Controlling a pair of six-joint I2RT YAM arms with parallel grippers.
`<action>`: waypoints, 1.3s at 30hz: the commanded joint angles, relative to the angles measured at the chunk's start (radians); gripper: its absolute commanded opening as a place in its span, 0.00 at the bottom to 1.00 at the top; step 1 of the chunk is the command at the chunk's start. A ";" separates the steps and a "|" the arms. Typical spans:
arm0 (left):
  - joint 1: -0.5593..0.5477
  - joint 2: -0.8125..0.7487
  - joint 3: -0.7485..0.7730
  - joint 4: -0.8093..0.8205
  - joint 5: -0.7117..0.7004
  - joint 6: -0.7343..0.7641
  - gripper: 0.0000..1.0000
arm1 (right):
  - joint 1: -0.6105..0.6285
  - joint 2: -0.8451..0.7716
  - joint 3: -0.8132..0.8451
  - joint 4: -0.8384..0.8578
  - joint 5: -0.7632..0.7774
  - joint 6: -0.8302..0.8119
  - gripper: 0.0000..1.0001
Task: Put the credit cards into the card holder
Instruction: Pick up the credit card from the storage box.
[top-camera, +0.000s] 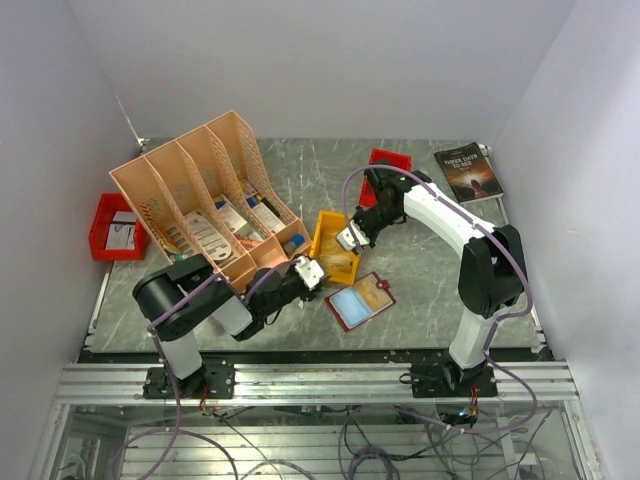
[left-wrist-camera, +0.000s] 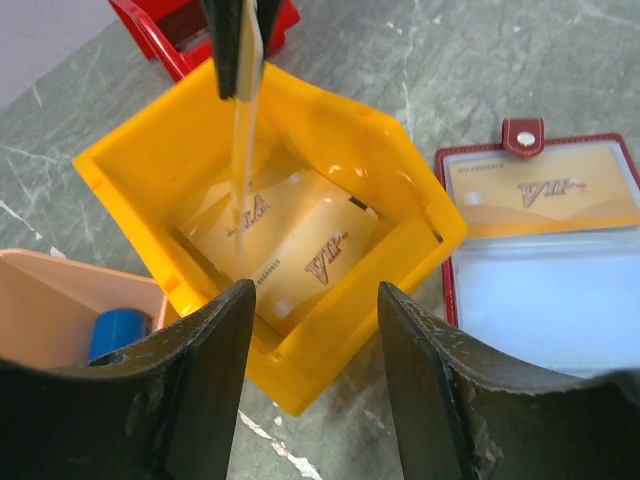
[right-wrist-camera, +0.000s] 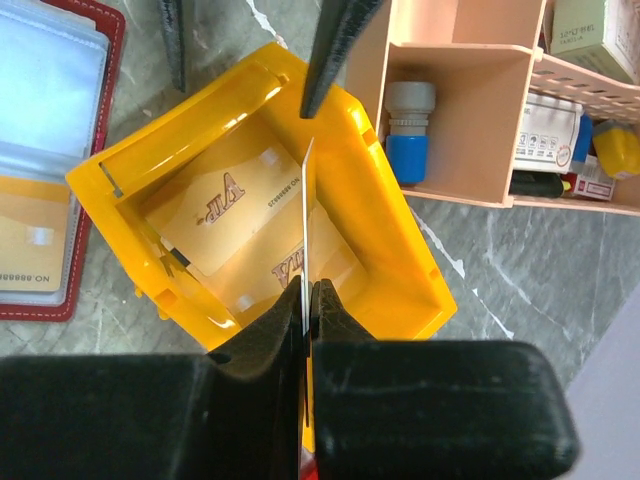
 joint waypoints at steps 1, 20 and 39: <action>0.053 -0.064 0.002 0.389 0.140 -0.032 0.64 | -0.003 -0.033 -0.018 -0.026 -0.032 0.009 0.00; 0.110 -0.085 0.118 0.209 0.239 -0.008 0.40 | -0.002 -0.039 -0.020 -0.021 -0.049 0.018 0.00; 0.110 -0.112 0.148 0.088 0.171 0.021 0.07 | -0.002 0.014 0.005 0.012 -0.045 0.129 0.04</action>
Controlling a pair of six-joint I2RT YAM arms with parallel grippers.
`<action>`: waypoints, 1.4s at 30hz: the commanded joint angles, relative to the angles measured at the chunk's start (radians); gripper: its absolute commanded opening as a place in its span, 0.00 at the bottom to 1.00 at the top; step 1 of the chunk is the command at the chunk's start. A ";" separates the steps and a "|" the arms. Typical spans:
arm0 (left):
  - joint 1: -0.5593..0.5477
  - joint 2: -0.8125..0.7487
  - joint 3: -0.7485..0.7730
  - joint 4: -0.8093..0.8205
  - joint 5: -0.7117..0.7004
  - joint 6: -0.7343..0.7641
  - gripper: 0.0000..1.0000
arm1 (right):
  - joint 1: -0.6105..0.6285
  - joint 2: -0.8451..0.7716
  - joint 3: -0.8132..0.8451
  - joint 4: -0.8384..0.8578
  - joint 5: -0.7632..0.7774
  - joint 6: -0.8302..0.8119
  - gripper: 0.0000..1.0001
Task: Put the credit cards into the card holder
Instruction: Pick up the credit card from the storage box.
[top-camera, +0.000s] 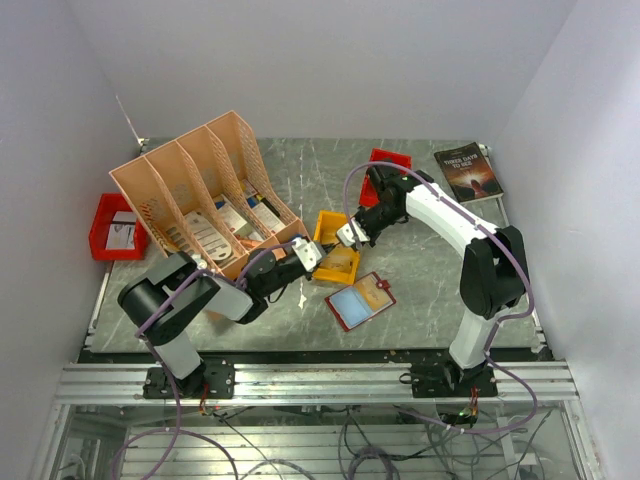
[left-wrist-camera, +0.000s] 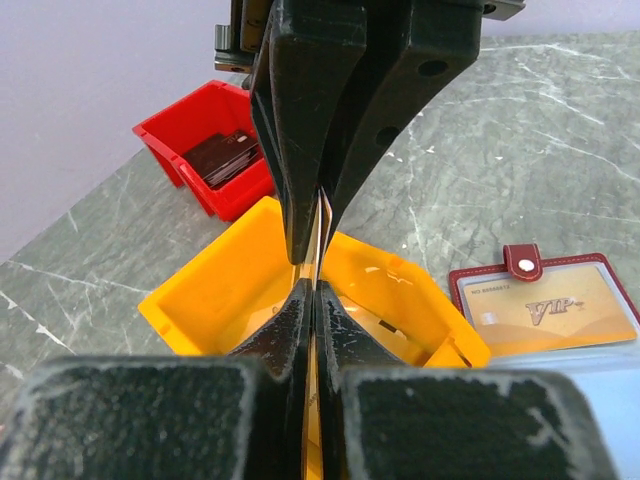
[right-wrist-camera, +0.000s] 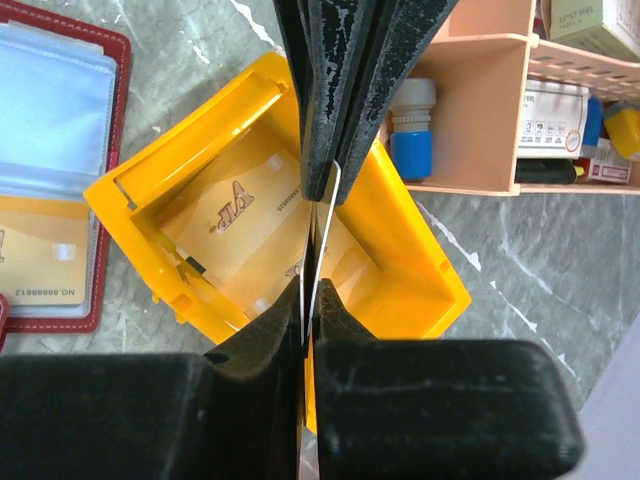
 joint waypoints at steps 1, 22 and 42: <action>0.007 -0.038 0.025 0.093 -0.049 0.027 0.07 | 0.004 0.032 0.011 0.034 -0.019 0.078 0.04; 0.007 -0.129 -0.039 0.076 -0.151 -0.142 0.07 | 0.002 0.075 0.072 0.110 -0.053 0.381 0.39; 0.008 -0.611 -0.094 -0.414 -0.137 -0.959 0.07 | -0.119 -0.232 -0.031 0.220 -0.298 0.963 0.64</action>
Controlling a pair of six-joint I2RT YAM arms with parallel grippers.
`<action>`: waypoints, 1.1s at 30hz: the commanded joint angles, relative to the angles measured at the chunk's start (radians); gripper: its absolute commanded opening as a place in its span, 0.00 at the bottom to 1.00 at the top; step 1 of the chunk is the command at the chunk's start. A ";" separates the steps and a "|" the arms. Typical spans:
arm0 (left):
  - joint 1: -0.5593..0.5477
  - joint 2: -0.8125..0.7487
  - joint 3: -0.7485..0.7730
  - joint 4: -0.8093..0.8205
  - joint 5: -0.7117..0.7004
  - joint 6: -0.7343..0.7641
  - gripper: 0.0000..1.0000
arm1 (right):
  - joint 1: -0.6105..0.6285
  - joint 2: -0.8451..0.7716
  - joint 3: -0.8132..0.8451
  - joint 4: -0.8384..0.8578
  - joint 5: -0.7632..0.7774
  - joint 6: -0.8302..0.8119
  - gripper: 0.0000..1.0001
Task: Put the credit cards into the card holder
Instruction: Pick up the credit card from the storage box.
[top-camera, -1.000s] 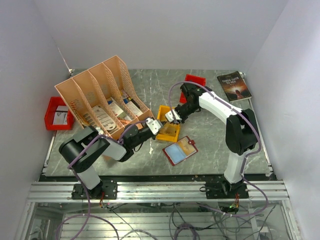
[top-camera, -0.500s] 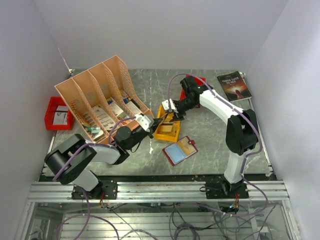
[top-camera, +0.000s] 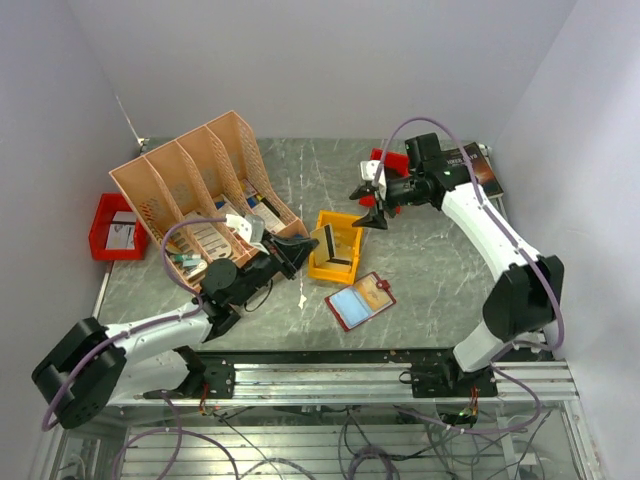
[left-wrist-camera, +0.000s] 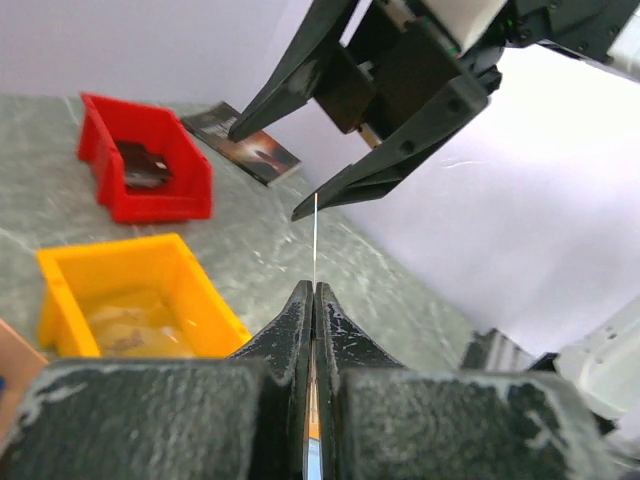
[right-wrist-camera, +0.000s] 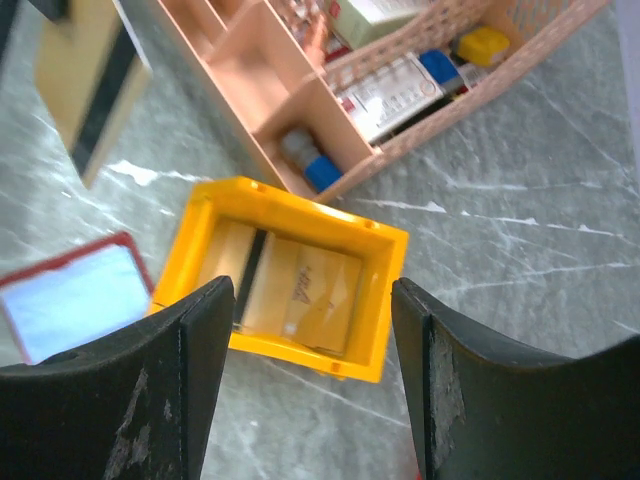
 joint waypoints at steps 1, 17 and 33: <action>0.007 -0.062 -0.005 -0.121 0.056 -0.275 0.07 | 0.001 -0.092 -0.061 -0.038 -0.100 0.170 0.64; -0.018 0.001 -0.056 -0.009 0.213 -0.475 0.07 | 0.000 -0.095 -0.221 -0.315 -0.257 0.255 1.00; -0.032 0.168 -0.014 0.092 0.345 -0.455 0.07 | -0.019 -0.178 -0.456 0.212 -0.444 0.825 0.59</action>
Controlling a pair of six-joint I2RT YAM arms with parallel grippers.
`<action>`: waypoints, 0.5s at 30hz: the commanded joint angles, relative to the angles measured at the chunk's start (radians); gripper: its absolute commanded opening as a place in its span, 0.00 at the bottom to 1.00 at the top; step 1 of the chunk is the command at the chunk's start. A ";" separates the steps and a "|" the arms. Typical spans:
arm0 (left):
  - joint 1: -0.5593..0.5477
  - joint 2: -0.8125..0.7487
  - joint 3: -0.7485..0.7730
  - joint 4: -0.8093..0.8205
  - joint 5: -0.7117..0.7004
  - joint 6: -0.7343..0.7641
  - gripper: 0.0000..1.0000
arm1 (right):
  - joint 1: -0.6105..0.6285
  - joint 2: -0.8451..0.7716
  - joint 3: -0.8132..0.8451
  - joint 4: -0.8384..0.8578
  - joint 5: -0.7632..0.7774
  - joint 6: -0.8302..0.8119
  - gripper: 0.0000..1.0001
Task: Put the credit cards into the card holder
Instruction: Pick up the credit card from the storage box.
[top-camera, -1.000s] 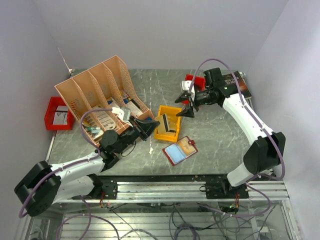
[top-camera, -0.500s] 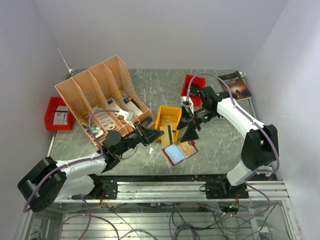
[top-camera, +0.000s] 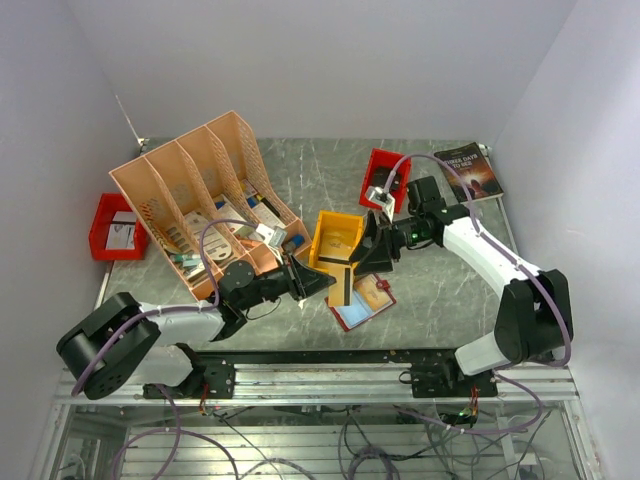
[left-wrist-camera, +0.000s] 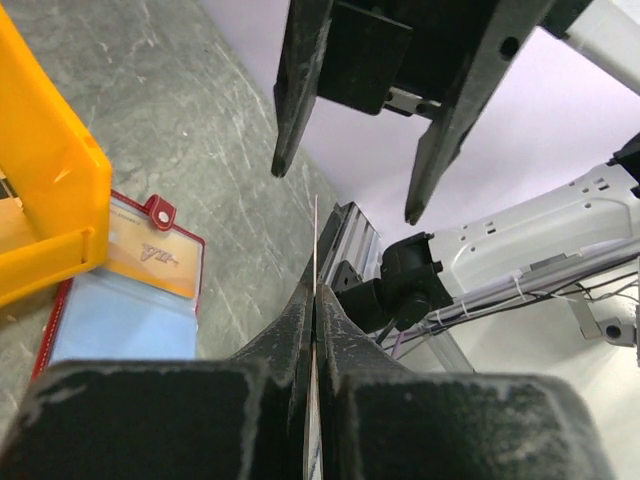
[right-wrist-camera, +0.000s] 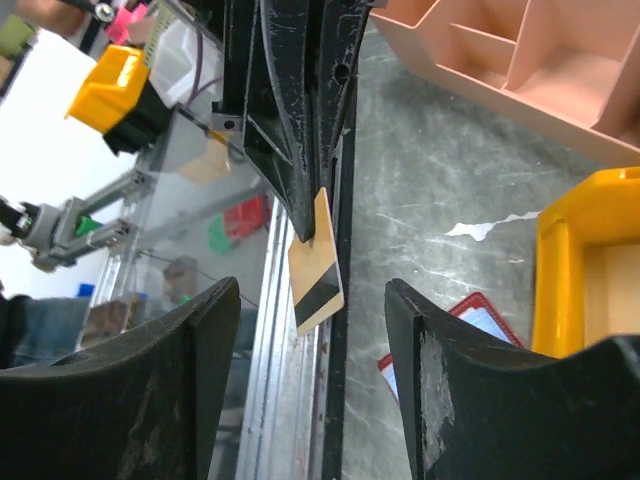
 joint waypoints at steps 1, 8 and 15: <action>-0.008 0.004 0.037 0.078 0.049 0.005 0.07 | -0.006 0.004 -0.051 0.122 -0.061 0.142 0.58; -0.009 0.019 0.050 0.090 0.061 0.000 0.07 | -0.002 -0.007 -0.138 0.279 -0.120 0.287 0.45; -0.009 0.015 0.056 0.081 0.050 0.005 0.07 | 0.017 -0.037 -0.224 0.558 -0.187 0.520 0.20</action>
